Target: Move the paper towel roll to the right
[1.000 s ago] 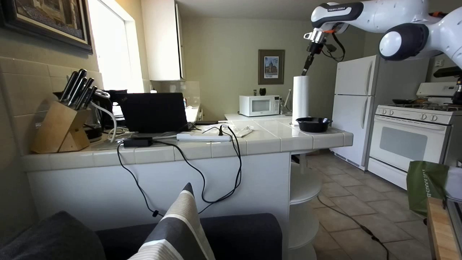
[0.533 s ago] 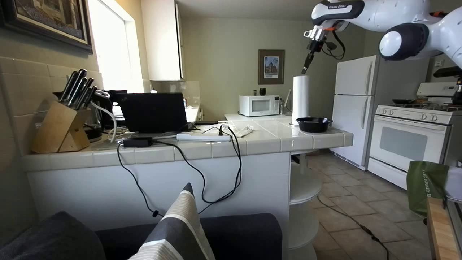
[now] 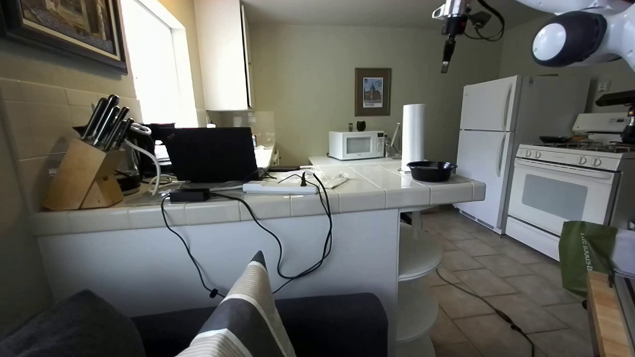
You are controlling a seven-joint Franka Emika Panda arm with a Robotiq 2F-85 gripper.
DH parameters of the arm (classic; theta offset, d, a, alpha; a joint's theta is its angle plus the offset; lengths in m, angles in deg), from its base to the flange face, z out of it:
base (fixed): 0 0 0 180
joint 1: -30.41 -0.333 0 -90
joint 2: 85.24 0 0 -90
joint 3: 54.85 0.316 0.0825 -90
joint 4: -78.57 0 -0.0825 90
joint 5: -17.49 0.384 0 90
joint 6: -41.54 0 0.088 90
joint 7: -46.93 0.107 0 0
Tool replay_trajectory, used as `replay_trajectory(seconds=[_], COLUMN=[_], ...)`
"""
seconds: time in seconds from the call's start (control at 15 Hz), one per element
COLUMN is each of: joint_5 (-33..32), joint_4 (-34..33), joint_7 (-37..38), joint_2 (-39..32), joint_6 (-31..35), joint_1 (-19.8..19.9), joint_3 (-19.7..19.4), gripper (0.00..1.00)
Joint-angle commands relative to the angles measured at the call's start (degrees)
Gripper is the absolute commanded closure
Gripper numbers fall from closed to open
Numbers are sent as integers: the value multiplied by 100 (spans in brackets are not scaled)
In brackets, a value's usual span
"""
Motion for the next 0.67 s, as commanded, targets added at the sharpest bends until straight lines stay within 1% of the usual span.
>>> replay_trajectory(seconds=[0.0, 0.07, 0.13, 0.2, 0.33, 0.47, 0.53, 0.6], joint_5=[-664, -739, -692, -637, -513, -607, -586, -581], joint_4=[130, 152, 151, 107, -23, -89, -45, -73], joint_7=[770, 1028, 1468, 1880, 2723, 3283, 2774, 2988], joint_2=[519, 646, 753, 850, 999, 1136, 1037, 1106], joint_6=[-834, -1082, -1277, -1408, -1376, -958, -1137, -1052], joint_1=[-266, -326, -357, -399, -505, -700, -535, -612], joint_3=[-28, -5, 45, 82, 154, 185, 214, 220], gripper=[38, 31, 22, 16, 1, 0, 4, 0])
